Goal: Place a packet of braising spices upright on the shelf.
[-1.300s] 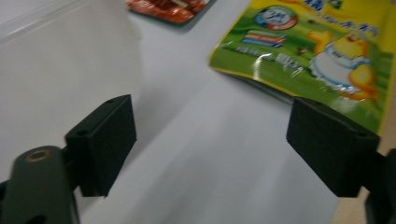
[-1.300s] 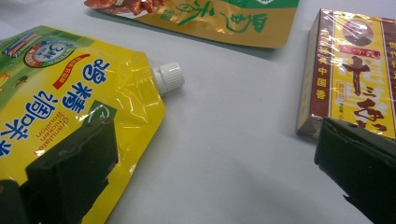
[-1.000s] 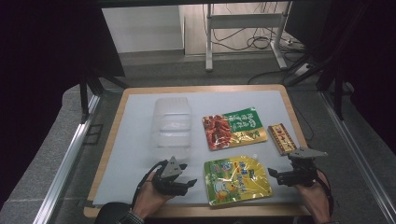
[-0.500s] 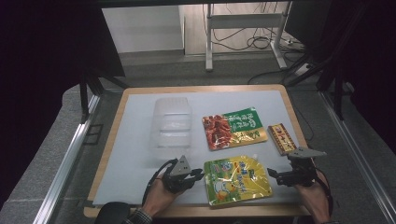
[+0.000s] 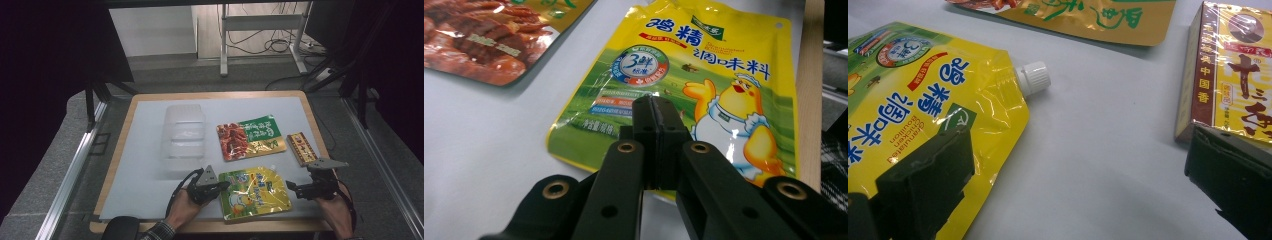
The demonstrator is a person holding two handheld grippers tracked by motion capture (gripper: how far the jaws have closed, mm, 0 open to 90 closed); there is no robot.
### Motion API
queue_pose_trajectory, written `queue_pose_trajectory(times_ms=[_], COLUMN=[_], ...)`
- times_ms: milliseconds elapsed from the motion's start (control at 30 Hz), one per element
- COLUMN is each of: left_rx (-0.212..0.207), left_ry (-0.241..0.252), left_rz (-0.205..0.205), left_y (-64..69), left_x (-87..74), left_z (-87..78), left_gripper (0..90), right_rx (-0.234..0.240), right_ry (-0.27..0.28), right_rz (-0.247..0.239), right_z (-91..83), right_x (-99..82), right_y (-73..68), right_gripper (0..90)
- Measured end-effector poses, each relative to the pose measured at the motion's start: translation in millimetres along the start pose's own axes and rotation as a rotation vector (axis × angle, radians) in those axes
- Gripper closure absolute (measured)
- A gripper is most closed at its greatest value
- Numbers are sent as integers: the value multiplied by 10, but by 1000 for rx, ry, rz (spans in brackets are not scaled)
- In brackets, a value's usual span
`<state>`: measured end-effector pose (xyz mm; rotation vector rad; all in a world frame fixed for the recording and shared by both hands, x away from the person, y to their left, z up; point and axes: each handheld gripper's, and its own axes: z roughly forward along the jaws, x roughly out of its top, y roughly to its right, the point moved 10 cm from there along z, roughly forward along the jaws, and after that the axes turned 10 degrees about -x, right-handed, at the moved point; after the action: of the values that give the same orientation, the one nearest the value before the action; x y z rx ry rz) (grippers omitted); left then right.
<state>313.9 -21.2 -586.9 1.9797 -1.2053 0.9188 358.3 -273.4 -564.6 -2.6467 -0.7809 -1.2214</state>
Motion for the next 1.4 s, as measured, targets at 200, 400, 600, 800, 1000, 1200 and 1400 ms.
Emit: queue_pose_trajectory(times_ms=[200,400,600,800,1000,1200,1400], left_rx=[-6,53,82,83,62,65,61], left_ry=[-6,-55,-63,-96,-105,-106,-105], left_rz=[-27,0,8,8,-11,-16,-21], left_y=[-45,-45,-44,-48,-39,-28,-30], left_x=[-27,-86,-116,-177,-206,-214,-214], left_z=[76,106,103,78,55,49,47], left_gripper=[899,900,900,900,900,900,900], right_rx=[5,5,37,77,116,183,249], right_ry=[-5,-5,-7,-23,-46,-71,-137], right_rz=[3,3,8,0,-2,7,43], right_z=[8,-2,-22,-26,-11,2,42], right_x=[-7,-5,8,2,-9,-14,-63], right_y=[-5,-8,-73,-178,-284,-471,-598], right_gripper=[0,0,0,4,12,11,0])
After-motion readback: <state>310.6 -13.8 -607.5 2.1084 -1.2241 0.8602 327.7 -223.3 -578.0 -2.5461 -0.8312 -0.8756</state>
